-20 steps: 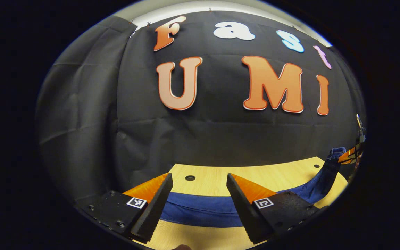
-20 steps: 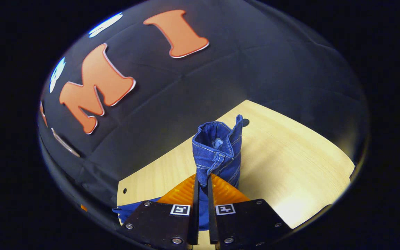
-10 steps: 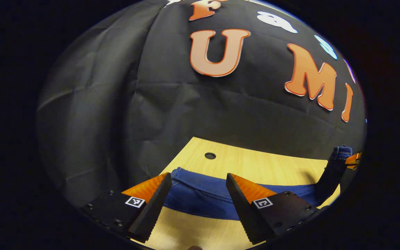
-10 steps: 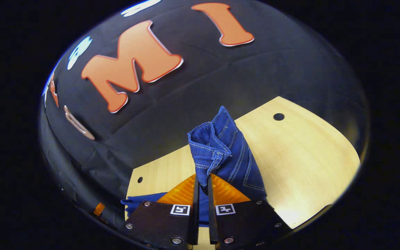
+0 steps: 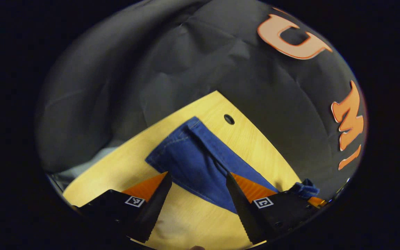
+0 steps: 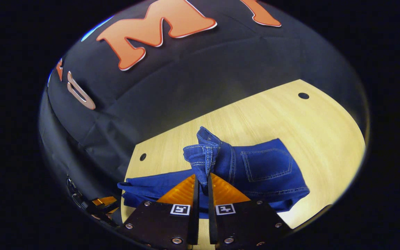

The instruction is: Grasp the waist and the cuffs of the jeans and fold them to make the two legs overlap; first hold the waist and fold one-third of the jeans toward the cuffs, then hold the cuffs and fold the remaining one-third in the same direction to finish folding.

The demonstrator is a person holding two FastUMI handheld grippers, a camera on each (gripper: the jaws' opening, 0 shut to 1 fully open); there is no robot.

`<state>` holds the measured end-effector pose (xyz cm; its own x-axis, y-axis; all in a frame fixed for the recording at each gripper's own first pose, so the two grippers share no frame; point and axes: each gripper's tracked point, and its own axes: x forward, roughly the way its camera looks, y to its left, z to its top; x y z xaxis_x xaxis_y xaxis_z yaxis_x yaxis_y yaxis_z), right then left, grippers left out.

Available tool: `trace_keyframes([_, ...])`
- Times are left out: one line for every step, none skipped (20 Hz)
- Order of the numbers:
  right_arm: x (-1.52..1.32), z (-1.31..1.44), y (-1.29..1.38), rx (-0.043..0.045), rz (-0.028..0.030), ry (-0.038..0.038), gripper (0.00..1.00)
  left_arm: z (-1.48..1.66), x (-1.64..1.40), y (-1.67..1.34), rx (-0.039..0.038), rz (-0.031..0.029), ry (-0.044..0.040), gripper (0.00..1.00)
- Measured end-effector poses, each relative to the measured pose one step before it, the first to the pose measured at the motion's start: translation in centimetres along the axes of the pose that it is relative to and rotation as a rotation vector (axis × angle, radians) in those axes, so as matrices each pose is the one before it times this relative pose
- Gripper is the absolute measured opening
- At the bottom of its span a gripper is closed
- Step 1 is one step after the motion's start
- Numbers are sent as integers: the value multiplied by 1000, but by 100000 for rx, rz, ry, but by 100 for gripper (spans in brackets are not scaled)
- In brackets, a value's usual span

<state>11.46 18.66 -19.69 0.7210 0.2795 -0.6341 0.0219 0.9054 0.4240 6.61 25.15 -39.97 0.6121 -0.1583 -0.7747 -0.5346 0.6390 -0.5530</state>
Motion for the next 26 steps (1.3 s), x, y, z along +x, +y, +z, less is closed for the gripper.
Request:
trace_keyframes([300,-691,97,242,-621,2204,12,-450,288,275,-2928,-416,2799,97])
trace_keyframes([177,-867,309,47,741,2368,12,-328,264,195,-3708,-308,1842,97])
trace_keyframes([-57,-337,260,734,912,863,14,-555,312,-90,-4598,-985,1817,98])
trace_keyframes([248,-31,41,-449,993,-360,19,-56,427,335,-3652,-860,404,98])
trace_keyframes([-139,172,283,800,2119,-800,22,-85,771,686,-2834,48,1229,98])
trace_keyframes([-16,186,429,1398,2954,-865,24,-98,197,569,-2193,-74,1511,97])
trace_keyframes([-204,440,221,1402,1849,-985,17,-110,-94,216,-2473,-195,1489,97])
trace_keyframes([-432,470,-74,454,68,-1311,31,128,316,172,-2818,-1121,323,97])
trace_keyframes([-271,271,-100,-246,-861,-1437,37,20,256,348,-2570,-563,407,97])
trace_keyframes([-251,154,598,-605,519,-1152,40,71,363,163,-1929,-1128,-22,97])
trace_keyframes([-345,173,-182,-468,-909,-343,33,492,299,-481,-1744,-1902,-742,97])
trace_keyframes([-302,236,81,-671,73,-771,46,149,186,-205,-774,-1711,-100,95])
trace_keyframes([-195,314,-421,-1313,-1425,-912,50,152,433,-223,-908,-1392,-100,95])
trace_keyframes([-292,483,12,-207,-279,-1375,40,374,285,-249,-1296,-1516,-315,94])
trace_keyframes([-377,371,-157,-677,-590,-1006,55,97,313,-44,-1277,-1031,-157,95])
trace_keyframes([-617,381,-210,223,-231,-1362,57,233,323,-81,-1637,-1517,-276,93])
trace_keyframes([-438,290,-141,-72,-374,-737,62,351,345,-394,-1259,-1974,-544,90])
trace_keyframes([-511,318,-217,212,-331,-1014,63,159,183,-211,-1355,-1750,-396,90])
trace_keyframes([-491,348,-27,-245,80,-912,66,-52,401,-249,35,-1382,-33,89])
trace_keyframes([-271,252,-370,-417,-744,-761,66,-35,396,-343,1177,-1121,-23,89])
trace_keyframes([-276,292,-21,-17,-147,-712,66,87,436,-293,1039,-777,120,89])
trace_keyframes([-311,136,-400,-430,-1478,-466,66,110,379,-396,1666,-676,-136,89])
trace_keyframes([-290,206,-93,-97,-94,-777,67,-142,472,-133,1495,-930,-316,89])
trace_keyframes([-336,21,-215,-461,-958,-44,66,30,310,-99,971,-449,-632,89])
trace_keyframes([-443,81,-291,-308,-119,-814,67,59,218,300,1050,-172,539,89])
trace_keyframes([-200,69,-26,-98,192,-357,67,196,348,283,-566,163,110,82])
